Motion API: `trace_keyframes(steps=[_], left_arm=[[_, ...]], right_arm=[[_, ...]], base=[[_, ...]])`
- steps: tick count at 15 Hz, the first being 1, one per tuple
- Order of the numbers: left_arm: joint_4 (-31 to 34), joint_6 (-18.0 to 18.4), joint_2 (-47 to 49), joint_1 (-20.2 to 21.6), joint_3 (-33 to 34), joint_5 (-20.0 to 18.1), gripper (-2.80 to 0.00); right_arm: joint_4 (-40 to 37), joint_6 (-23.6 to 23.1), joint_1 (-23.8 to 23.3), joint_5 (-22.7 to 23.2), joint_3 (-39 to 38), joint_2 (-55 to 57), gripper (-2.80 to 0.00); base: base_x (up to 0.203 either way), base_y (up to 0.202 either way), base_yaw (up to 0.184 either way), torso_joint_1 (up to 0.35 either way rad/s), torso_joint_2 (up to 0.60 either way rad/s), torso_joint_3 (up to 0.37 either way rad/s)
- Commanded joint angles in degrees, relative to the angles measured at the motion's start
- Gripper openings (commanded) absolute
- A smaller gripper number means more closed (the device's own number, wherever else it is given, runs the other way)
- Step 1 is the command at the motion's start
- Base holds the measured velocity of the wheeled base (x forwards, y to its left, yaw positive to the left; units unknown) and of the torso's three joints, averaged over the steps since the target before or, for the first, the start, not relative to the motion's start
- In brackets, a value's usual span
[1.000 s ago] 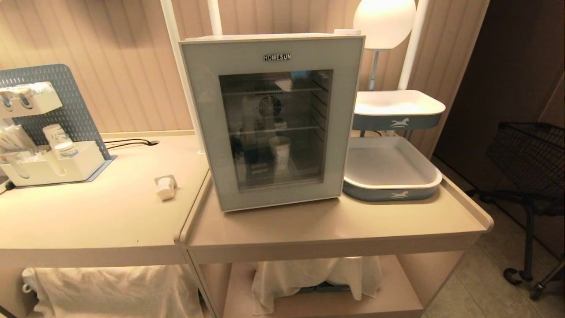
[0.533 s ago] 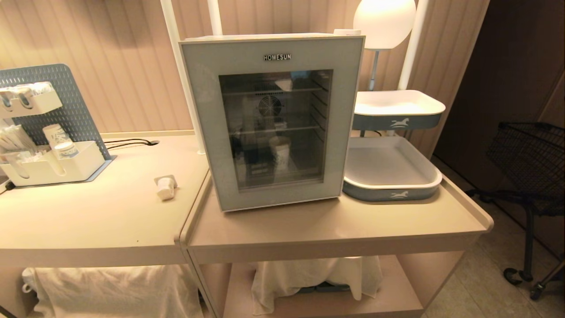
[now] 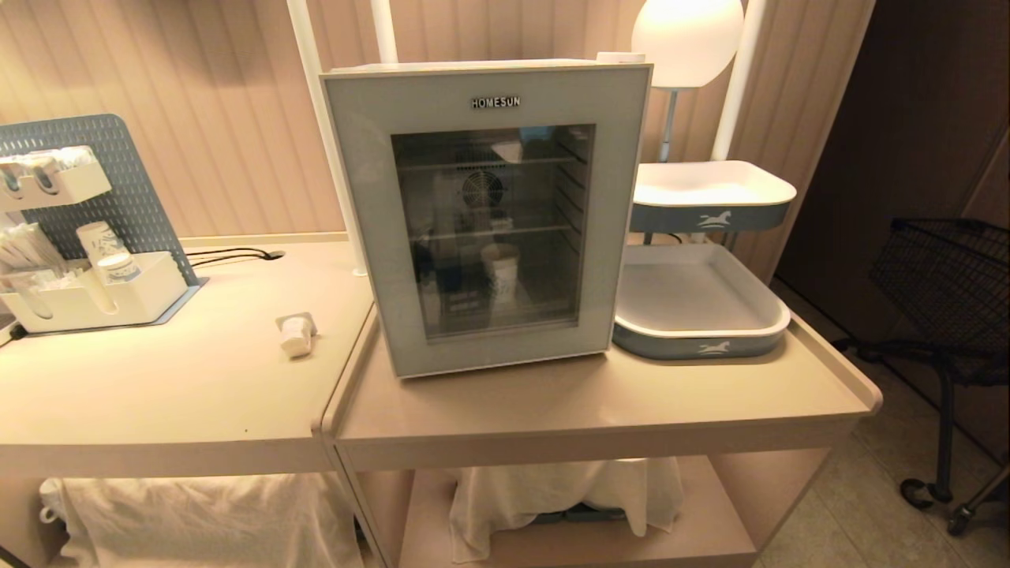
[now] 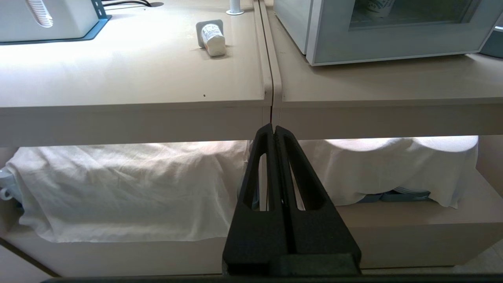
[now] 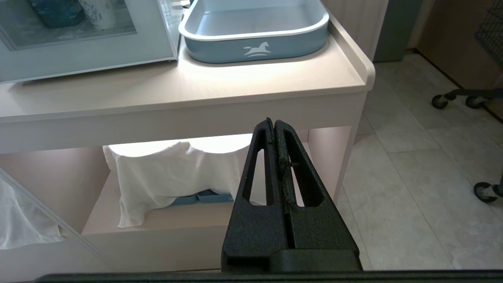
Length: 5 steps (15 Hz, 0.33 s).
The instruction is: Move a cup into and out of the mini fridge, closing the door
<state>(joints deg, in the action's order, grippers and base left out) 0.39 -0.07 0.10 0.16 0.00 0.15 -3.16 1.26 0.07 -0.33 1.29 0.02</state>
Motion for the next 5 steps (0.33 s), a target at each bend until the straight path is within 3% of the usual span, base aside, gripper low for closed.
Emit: trace_keyframes(steps=[1, 5], left_arm=[[0.0, 0.0, 0.0, 0.0, 0.0, 0.0, -2.80], [0.0, 0.0, 0.0, 0.1, 0.0, 0.0, -2.80]], right_arm=[[0.3, 0.1, 0.0, 0.0, -0.1, 0.2, -2.80], [0.2, 0.1, 0.0, 0.1, -0.1, 0.2, -2.80]], base=[[0.000, 0.000, 0.000, 0.000, 0.00, 0.000], [0.000, 0.000, 0.000, 0.000, 0.00, 0.000]])
